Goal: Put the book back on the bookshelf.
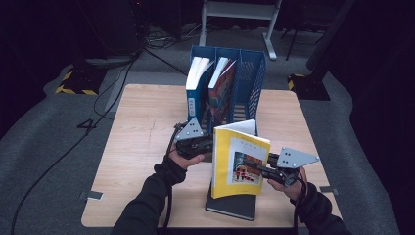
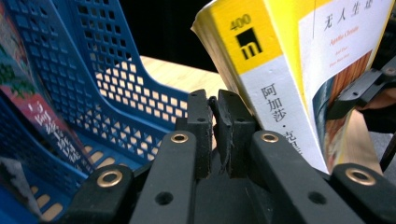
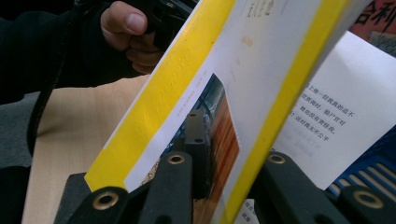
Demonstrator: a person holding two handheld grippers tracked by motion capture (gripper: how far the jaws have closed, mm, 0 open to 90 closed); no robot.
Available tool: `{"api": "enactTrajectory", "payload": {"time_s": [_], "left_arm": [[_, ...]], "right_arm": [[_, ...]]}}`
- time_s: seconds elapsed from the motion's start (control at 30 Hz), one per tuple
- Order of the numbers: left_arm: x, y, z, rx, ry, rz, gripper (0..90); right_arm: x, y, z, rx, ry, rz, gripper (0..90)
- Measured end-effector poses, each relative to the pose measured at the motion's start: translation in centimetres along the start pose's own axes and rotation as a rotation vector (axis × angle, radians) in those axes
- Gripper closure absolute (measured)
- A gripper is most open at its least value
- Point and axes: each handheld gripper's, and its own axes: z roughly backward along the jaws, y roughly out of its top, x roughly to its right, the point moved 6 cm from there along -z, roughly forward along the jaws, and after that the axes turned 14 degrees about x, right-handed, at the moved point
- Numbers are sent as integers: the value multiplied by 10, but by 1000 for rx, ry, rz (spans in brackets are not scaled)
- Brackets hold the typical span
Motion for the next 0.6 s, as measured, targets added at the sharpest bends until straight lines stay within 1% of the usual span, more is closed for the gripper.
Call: {"api": "enactTrajectory", "payload": {"time_s": [0.1, 0.13, 0.2, 0.27, 0.3, 0.33, 0.4, 0.47, 0.53, 0.57, 0.6], "left_arm": [[2, 6, -2, 20, -10, -6, 858], [3, 9, -2, 26, -9, -18, 857], [6, 13, -3, 56, -19, -25, 867], [8, 16, -3, 84, -25, -34, 889], [9, 17, -3, 83, -29, -36, 889], [11, 17, -4, 81, -36, -38, 888], [16, 18, -2, 73, -48, -53, 868], [19, 18, -1, 73, -60, -60, 842], [22, 19, 0, 71, -57, -64, 820], [23, 19, 1, 71, -53, -65, 813], [23, 18, 2, 67, -54, -62, 790]], "right_arm": [[2, 2, 0, 10, -26, 16, 818], [2, 2, 0, 12, -34, 17, 822], [3, 3, 0, 23, -51, 28, 831], [4, 4, 0, 32, -72, 52, 836], [4, 4, 0, 33, -87, 66, 837], [5, 4, -1, 37, -94, 70, 838], [5, 3, 1, 38, -90, 58, 839], [4, 2, 4, 42, -80, 55, 838], [2, 2, 5, 34, -73, 61, 832], [1, 2, 5, 34, -72, 65, 824], [1, 2, 6, 29, -82, 71, 780]]}}
